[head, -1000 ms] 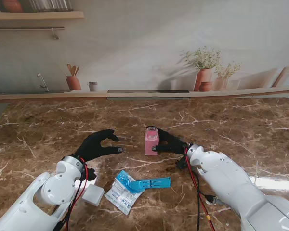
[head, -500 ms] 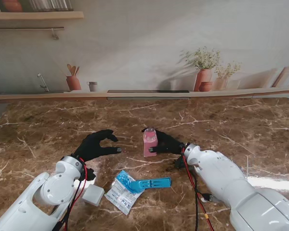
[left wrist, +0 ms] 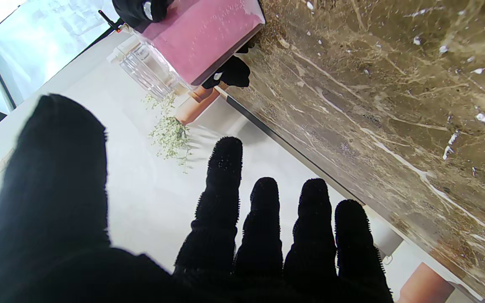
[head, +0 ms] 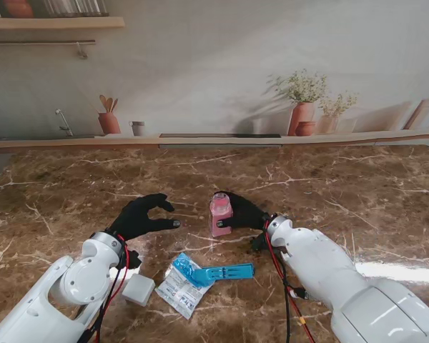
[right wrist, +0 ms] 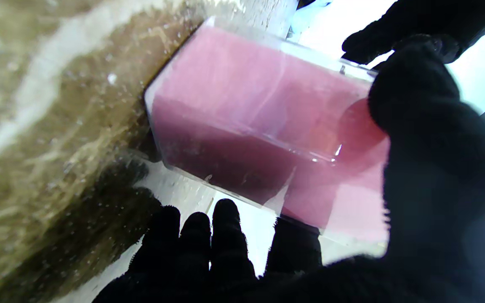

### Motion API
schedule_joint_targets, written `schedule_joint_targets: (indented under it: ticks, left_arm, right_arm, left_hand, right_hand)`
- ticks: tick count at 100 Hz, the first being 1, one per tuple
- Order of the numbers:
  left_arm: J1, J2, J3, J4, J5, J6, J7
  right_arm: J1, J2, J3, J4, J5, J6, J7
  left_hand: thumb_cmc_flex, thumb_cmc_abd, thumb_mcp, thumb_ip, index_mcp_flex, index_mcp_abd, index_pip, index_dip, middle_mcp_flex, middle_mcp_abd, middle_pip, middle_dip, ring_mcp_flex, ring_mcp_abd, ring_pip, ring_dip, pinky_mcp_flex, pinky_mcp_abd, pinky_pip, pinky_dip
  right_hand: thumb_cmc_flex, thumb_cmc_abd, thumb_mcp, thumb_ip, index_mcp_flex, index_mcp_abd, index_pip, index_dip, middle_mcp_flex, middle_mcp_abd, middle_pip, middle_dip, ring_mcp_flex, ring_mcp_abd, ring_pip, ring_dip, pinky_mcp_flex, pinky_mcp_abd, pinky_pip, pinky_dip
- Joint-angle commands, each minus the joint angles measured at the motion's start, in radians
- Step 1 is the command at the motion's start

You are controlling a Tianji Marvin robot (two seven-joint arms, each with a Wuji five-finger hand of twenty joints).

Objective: Fill the seasoning bottle

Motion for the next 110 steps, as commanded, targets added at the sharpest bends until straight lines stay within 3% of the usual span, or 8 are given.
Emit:
schedule_joint_targets:
  ticks: [1, 15, 21, 26, 52, 75, 92, 110]
  left_arm:
    - [0.004, 0.002, 0.002, 0.001, 0.004, 0.003, 0.0]
    - [0.001, 0.002, 0.003, 0.004, 0.004, 0.001, 0.0]
    - [0.0, 0.001, 0.004, 0.005, 0.005, -0.001, 0.002]
    - [-0.001, 0.002, 0.004, 0.006, 0.005, -0.002, 0.001]
    - [-0.002, 0.001, 0.005, 0.009, 0.008, -0.003, 0.004]
    - [-0.003, 0.002, 0.007, 0.009, 0.01, 0.0, 0.002]
    - [-0.006, 0.003, 0.007, 0.011, 0.013, -0.002, -0.001]
    - [-0.007, 0.004, 0.007, 0.012, 0.018, -0.002, -0.003]
  right_arm:
    - [-0.026, -0.002, -0.006, -0.008, 0.001, 0.012, 0.011]
    - [-0.041, 0.027, -0.031, -0.063, -0.002, 0.026, -0.056]
    - [-0.051, 0.044, -0.038, -0.095, -0.003, 0.039, -0.08]
    - [-0.058, 0.057, -0.04, -0.118, -0.007, 0.048, -0.101]
    - [-0.086, 0.112, -0.031, -0.218, -0.033, 0.09, -0.151]
    - [-0.084, 0.111, -0.021, -0.206, -0.042, 0.086, -0.159]
    - [-0.069, 0.084, -0.004, -0.141, -0.003, 0.06, -0.092]
    - [-0.058, 0.073, 0.013, -0.114, 0.048, 0.064, 0.015]
  left_hand:
    - [0.025, 0.02, 0.004, 0.029, 0.018, -0.003, -0.44, 0.007, -0.017, -0.011, -0.006, -0.009, -0.042, -0.048, -0.023, -0.009, -0.01, -0.043, -0.026, 0.01]
    - [0.022, 0.019, 0.008, 0.028, 0.019, -0.005, -0.44, 0.007, -0.017, -0.012, -0.006, -0.009, -0.041, -0.049, -0.022, -0.008, -0.011, -0.045, -0.029, 0.009]
    - [0.022, 0.02, 0.011, 0.028, 0.019, -0.004, -0.44, 0.007, -0.016, -0.01, -0.005, -0.009, -0.041, -0.049, -0.022, -0.008, -0.01, -0.045, -0.03, 0.008]
    - [0.021, 0.019, 0.013, 0.028, 0.02, -0.003, -0.44, 0.007, -0.015, -0.01, -0.005, -0.009, -0.04, -0.048, -0.021, -0.008, -0.01, -0.045, -0.03, 0.008]
    - [0.021, 0.019, 0.022, 0.026, 0.02, -0.003, -0.44, 0.006, -0.015, -0.01, -0.006, -0.009, -0.041, -0.048, -0.022, -0.008, -0.01, -0.046, -0.032, 0.007]
    - [0.022, 0.019, 0.031, 0.025, 0.022, -0.002, -0.441, 0.006, -0.015, -0.013, -0.006, -0.009, -0.041, -0.052, -0.023, -0.009, -0.01, -0.048, -0.036, 0.005]
    - [0.023, 0.017, 0.036, 0.024, 0.024, -0.004, -0.439, 0.007, -0.014, -0.015, -0.005, -0.009, -0.04, -0.054, -0.023, -0.009, -0.009, -0.049, -0.039, 0.003]
    - [0.022, 0.014, 0.043, 0.023, 0.025, -0.006, -0.436, 0.008, -0.014, -0.014, -0.004, -0.009, -0.039, -0.054, -0.023, -0.009, -0.009, -0.051, -0.042, 0.002]
  right_hand:
    - [0.063, 0.017, 0.029, -0.02, 0.08, -0.1, 0.147, 0.077, 0.014, -0.031, 0.026, 0.01, -0.01, 0.058, 0.012, 0.009, 0.039, 0.175, 0.026, 0.014]
    - [0.077, 0.004, 0.065, -0.02, 0.095, -0.112, 0.198, 0.098, 0.037, -0.04, 0.055, -0.002, -0.001, 0.051, 0.053, 0.01, 0.048, 0.179, 0.035, 0.022]
    - [-0.094, -0.265, 0.57, -0.078, 0.092, -0.11, 0.216, 0.096, 0.04, -0.04, 0.063, -0.017, -0.003, 0.049, 0.075, -0.001, 0.05, 0.18, 0.035, 0.025]
    - [-0.136, -0.325, 0.69, -0.103, 0.095, -0.107, 0.223, 0.099, 0.048, -0.044, 0.065, -0.019, 0.0, 0.049, 0.086, 0.002, 0.054, 0.182, 0.037, 0.026]
    - [-0.142, -0.314, 0.698, -0.108, 0.098, -0.086, 0.234, 0.106, 0.092, -0.061, 0.064, -0.024, 0.047, 0.038, 0.112, 0.007, 0.068, 0.193, 0.042, 0.026]
    - [-0.162, -0.351, 0.716, -0.111, 0.066, -0.007, 0.168, 0.075, 0.31, -0.097, 0.034, -0.04, 0.184, 0.038, 0.115, -0.002, 0.092, 0.218, 0.052, 0.017]
    - [-0.192, -0.387, 0.73, -0.118, -0.041, 0.23, -0.245, -0.281, 0.315, -0.086, -0.007, -0.027, 0.192, 0.057, 0.092, 0.009, 0.078, 0.229, 0.052, 0.009]
    - [-0.255, -0.395, 0.732, -0.131, -0.187, 0.313, -0.352, -0.366, 0.077, -0.028, -0.059, -0.043, 0.023, 0.063, 0.056, 0.005, 0.017, 0.198, 0.027, 0.012]
